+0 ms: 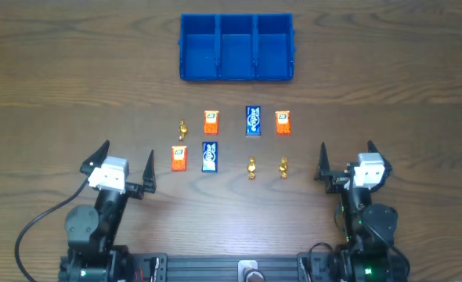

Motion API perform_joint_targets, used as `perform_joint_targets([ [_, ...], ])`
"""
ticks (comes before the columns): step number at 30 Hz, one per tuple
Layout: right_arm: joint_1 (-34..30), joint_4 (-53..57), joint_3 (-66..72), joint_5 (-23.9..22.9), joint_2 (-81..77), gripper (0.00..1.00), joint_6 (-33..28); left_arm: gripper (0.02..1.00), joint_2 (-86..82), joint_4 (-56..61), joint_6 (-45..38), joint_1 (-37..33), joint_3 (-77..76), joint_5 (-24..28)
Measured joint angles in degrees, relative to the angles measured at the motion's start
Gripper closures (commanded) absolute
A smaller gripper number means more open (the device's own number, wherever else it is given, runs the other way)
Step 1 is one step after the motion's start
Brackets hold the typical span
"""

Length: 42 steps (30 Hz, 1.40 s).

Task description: Sort Candies Into Trays

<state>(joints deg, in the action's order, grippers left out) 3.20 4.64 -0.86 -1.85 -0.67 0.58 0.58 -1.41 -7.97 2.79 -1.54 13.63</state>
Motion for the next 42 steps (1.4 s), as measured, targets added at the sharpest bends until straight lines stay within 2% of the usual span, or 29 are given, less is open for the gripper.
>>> perform_joint_targets([
  [7, 0.0, 0.0, 0.0, 0.0, 0.0, 0.003, 0.0, 0.036, 0.0, 0.0, 2.7, 0.0, 0.0, -0.2],
  [12, 0.0, 0.0, 0.0, 0.0, 0.0, 0.003, 0.0, 0.018, 1.4, -1.5, 8.3, 0.0, -0.9, -0.9],
  [15, 0.0, -0.1, 0.1, 0.0, 0.0, 0.003, 0.0, 0.018, 12.8, -10.2, 11.4, 0.0, -10.0, 0.0],
  [19, 0.0, -0.2, 0.2, 0.0, 0.1, 0.003, 0.0, 0.018, 32.3, -22.1, 15.1, 0.9, -31.5, 1.8],
  [21, 0.0, -0.3, 0.2, 0.1, 0.1, 0.003, 0.0, 0.018, 42.3, -28.1, 17.2, 3.6, -40.8, 1.1],
  [24, 0.0, -0.2, 0.2, 0.2, 0.1, 0.003, 0.0, 0.018, 57.9, -33.1, 21.7, 10.7, -48.6, -2.7],
  [28, 0.0, -0.2, 0.2, 0.2, 0.2, 0.003, 0.0, 0.038, 71.6, -34.1, 27.6, 15.8, -49.9, -6.3],
  [32, 0.0, -0.2, 0.2, 0.2, 0.2, 0.003, 0.0, 0.051, 82.7, -34.4, 32.8, 17.8, -49.9, -8.0],
  [42, 0.0, -0.2, 0.2, 0.2, 0.2, 0.003, 0.0, 0.152, 93.8, -34.4, 36.9, 20.0, -49.9, -11.7],
])
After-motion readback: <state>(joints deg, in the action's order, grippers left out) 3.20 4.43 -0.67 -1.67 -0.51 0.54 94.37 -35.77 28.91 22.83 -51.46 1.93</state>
